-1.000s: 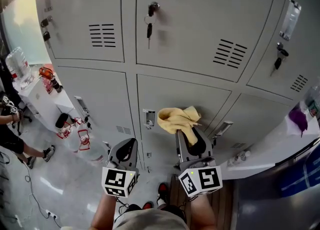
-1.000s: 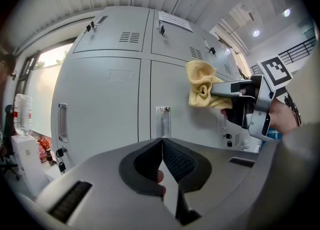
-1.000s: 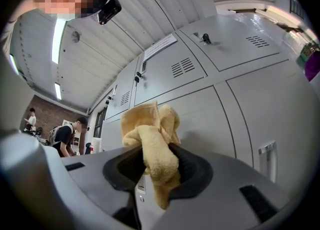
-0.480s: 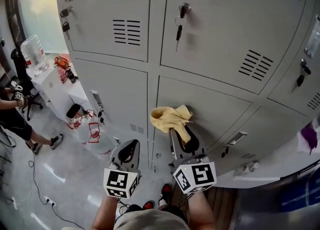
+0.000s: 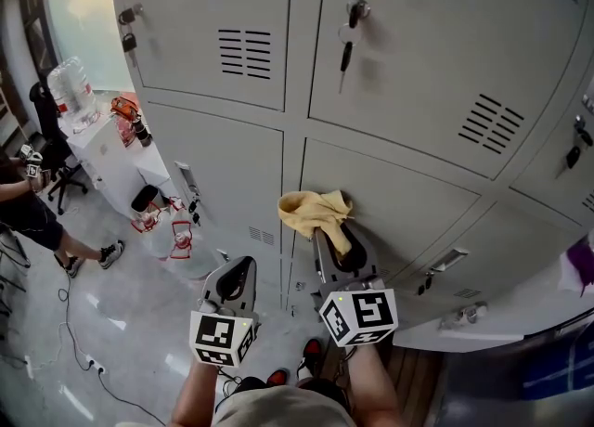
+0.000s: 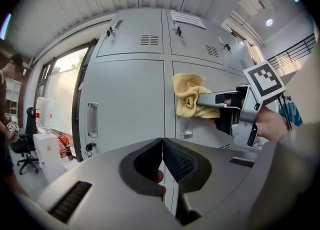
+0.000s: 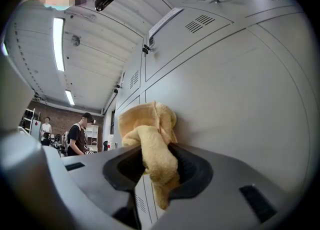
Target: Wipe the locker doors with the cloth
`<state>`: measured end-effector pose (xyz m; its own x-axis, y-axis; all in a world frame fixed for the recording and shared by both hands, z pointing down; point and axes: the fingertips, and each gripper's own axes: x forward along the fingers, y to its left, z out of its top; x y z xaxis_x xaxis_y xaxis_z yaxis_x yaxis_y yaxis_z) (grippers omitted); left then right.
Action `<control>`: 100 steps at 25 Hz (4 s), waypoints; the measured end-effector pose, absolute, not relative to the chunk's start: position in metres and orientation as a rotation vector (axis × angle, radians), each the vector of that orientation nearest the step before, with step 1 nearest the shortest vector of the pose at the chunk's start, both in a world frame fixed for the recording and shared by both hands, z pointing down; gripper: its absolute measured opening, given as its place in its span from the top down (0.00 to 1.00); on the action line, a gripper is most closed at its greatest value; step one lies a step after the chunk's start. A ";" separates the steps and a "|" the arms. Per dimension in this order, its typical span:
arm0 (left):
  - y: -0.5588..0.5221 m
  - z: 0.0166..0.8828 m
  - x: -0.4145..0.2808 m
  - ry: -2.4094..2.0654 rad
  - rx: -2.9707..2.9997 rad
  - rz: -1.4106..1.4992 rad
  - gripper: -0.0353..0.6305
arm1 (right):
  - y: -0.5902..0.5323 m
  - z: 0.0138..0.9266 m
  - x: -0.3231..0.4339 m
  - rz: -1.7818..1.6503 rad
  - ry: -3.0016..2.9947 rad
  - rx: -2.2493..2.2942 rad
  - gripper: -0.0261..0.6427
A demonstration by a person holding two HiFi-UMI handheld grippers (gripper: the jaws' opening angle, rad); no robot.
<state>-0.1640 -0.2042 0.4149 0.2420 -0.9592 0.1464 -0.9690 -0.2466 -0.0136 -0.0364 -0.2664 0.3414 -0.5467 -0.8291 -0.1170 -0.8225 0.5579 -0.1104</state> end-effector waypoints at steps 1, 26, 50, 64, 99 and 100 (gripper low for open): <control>-0.204 0.415 -0.164 -1.877 2.412 0.192 0.91 | -0.267 0.342 -0.036 -0.064 2.633 -1.410 0.77; -0.212 0.413 -0.111 -1.698 2.561 0.188 0.91 | -0.256 0.359 0.043 -0.038 2.544 -1.682 0.76; -0.215 0.414 -0.055 -1.519 2.682 0.203 0.91 | -0.241 0.374 0.135 -0.021 2.396 -1.966 0.76; -0.219 0.414 -0.042 -1.473 2.709 0.200 0.91 | -0.234 0.377 0.160 -0.025 2.334 -2.035 0.76; -0.204 0.442 -0.145 -1.779 2.427 0.274 0.91 | -0.243 0.450 -0.026 -0.237 2.747 -1.503 0.76; -0.204 0.443 -0.147 -1.786 2.419 0.277 0.91 | -0.244 0.453 -0.030 -0.244 2.756 -1.493 0.76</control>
<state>-0.1471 -0.2038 0.4433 0.2859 -0.9331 0.2183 -0.9554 -0.2952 -0.0103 -0.0304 -0.2442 0.4532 -0.5489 -0.8325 0.0757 -0.8328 0.5368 -0.1352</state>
